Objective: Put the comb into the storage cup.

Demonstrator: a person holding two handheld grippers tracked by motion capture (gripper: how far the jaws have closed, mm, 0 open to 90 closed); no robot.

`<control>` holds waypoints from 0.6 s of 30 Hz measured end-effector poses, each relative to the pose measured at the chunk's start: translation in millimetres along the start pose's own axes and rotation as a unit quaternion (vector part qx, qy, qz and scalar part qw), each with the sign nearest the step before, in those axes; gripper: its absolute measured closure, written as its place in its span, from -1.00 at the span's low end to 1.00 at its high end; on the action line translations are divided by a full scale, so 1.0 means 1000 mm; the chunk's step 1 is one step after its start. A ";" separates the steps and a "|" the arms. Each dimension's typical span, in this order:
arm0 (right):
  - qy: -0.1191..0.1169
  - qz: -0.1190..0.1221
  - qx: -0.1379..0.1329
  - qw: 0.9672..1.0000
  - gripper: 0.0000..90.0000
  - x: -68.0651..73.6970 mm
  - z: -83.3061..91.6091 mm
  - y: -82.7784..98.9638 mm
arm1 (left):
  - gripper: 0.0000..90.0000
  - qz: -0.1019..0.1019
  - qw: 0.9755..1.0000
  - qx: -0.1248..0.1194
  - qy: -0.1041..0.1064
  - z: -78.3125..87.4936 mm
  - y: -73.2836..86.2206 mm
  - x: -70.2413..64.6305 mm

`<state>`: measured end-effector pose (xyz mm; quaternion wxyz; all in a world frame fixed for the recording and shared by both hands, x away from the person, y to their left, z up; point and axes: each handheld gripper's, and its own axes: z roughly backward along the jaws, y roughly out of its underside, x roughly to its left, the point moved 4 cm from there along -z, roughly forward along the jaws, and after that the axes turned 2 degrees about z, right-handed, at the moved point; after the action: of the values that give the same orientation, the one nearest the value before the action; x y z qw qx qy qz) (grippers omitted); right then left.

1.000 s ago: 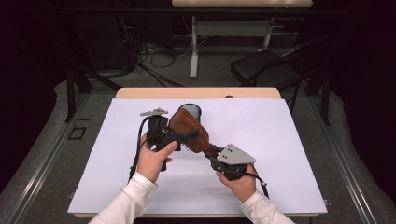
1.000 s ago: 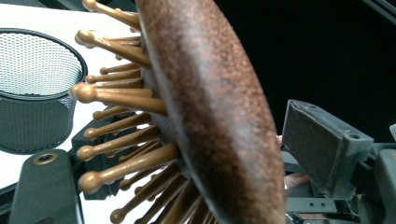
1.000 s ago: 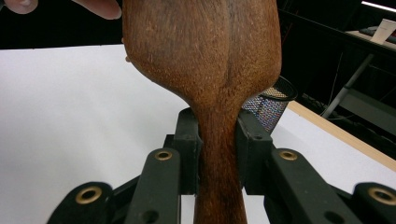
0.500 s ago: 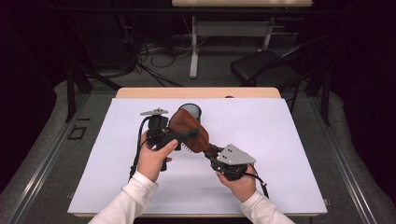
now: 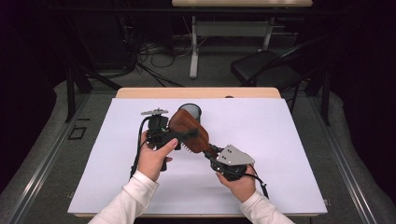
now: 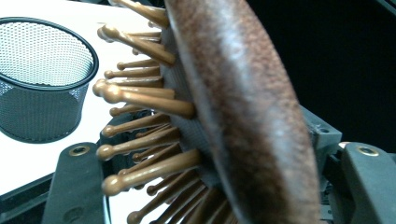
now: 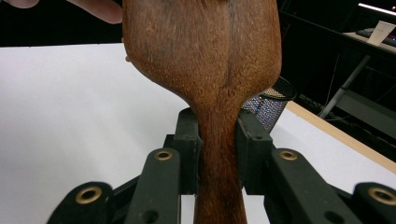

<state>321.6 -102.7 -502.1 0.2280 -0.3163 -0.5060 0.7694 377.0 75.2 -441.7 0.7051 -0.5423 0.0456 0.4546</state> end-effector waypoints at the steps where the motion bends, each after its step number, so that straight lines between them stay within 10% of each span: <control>1: 0.000 0.000 0.000 1.000 0.62 0.000 0.000 0.000 | -0.29 0.003 1.000 0.000 0.002 0.000 0.000 0.000; 18: 0.006 0.007 0.001 1.000 0.62 0.002 -0.001 0.002 | -0.15 0.039 0.999 -0.014 -0.002 0.000 0.002 0.003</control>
<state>321.4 -101.8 -504.9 0.2259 -0.3238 -0.5017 0.7697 377.4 77.0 -444.2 0.6793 -0.5491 0.0593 0.4833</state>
